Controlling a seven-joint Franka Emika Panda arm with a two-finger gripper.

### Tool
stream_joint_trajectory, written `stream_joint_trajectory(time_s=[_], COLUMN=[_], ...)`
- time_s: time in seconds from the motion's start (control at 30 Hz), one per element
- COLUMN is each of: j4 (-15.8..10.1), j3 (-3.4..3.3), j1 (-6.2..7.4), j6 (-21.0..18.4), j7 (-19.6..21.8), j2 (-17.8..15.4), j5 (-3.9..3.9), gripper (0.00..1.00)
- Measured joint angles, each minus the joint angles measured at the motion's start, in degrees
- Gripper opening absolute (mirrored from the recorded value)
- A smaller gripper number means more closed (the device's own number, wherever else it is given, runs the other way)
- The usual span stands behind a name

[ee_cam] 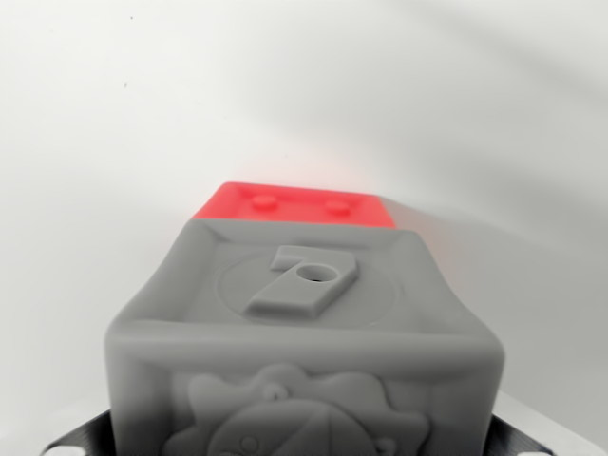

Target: Destack cube

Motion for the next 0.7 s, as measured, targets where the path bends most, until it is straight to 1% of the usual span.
stream_joint_trajectory(time_s=[0.17,0.37,0.57,0.7], j4=[-0.04,-0.19,-0.35,-0.5], j3=[-0.06,-0.3,-0.61,-0.85], j1=[0.05,0.21,0.4,0.51], j6=[-0.31,-1.12,-2.55,-3.67], j7=[0.05,0.2,0.49,0.78], j2=[-0.4,-1.51,-3.1,-4.48], j5=[-0.05,-0.27,-0.72,-1.2], gripper=[0.0,0.0,0.0,0.0])
